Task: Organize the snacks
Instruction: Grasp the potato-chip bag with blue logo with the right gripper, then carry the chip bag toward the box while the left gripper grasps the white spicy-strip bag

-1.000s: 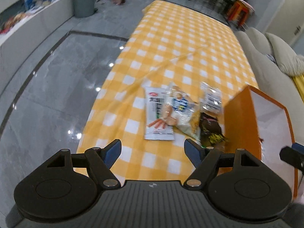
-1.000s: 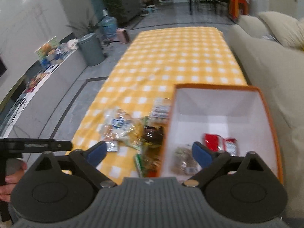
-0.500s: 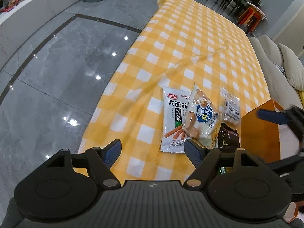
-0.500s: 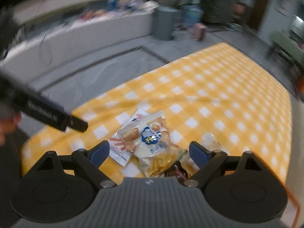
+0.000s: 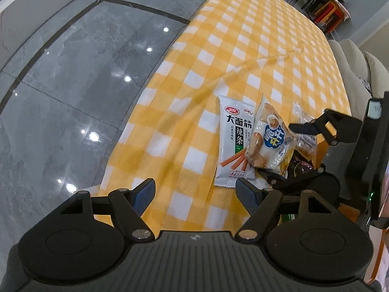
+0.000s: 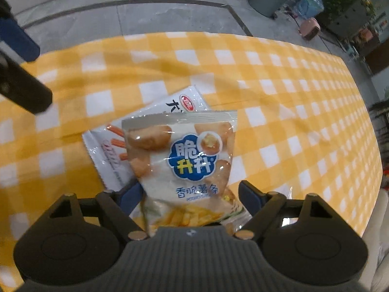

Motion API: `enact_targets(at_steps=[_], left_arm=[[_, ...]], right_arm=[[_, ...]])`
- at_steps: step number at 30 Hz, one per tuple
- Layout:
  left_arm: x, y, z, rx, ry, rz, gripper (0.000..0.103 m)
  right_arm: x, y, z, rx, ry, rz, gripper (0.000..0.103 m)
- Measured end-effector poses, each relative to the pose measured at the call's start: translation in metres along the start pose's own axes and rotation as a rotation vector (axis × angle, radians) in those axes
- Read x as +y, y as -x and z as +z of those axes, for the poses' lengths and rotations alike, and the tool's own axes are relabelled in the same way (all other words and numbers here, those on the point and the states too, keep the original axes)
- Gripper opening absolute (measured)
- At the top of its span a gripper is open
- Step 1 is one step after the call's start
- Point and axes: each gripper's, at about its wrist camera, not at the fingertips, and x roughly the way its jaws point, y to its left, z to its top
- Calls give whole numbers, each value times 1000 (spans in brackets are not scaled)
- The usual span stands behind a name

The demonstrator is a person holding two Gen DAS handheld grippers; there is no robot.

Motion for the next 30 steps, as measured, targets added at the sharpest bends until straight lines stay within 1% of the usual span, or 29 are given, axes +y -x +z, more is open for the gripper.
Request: enact_targets(at_steps=[1,4,8,9,11,13,16,17,19,21,23,28,29,30], left_arm=[[1,0,0,1,7,2,88],[3,-2,2,16,22,13,88],[5,-4,2,28,26,10,88],[6,-5,2,31,30,13,88],[7,-8,3,37,39,16,88],[8,-9,3,39,50,20,88],[7,-8,2,21,54,14,88],[6,-7,2,11,56,9,88],[5,-6,1,-7,60,-6,88],[3,-7,0,-13,62,-16,88],[0,-7,-1,-31,57,-25,88],[-15,-11,-4,-71,11,-46,88],[-20,-13,-4,-71,-10,-40,88],[-27,-17,-5,-69,-40,-4,88]], right_arm=[[2,-2,0,-2,8,9,76],[1,-4,0,-11,18,31,74],[-2,-3,2,-3,-20,52,65],[0,-2,1,-4,-23,45,64],[3,2,0,-15,-34,22,53],[6,7,-3,-31,-83,-6,47],[5,17,-8,-59,-185,-32,43],[3,22,-10,-76,-228,-37,43],[-3,37,-17,-152,-339,-29,43],[-11,54,-27,-244,-452,5,43],[-16,68,-37,-314,-542,28,43],[-20,109,-66,-448,-708,27,43],[-20,116,-74,-472,-737,31,43],[-20,122,-80,-490,-755,34,43]])
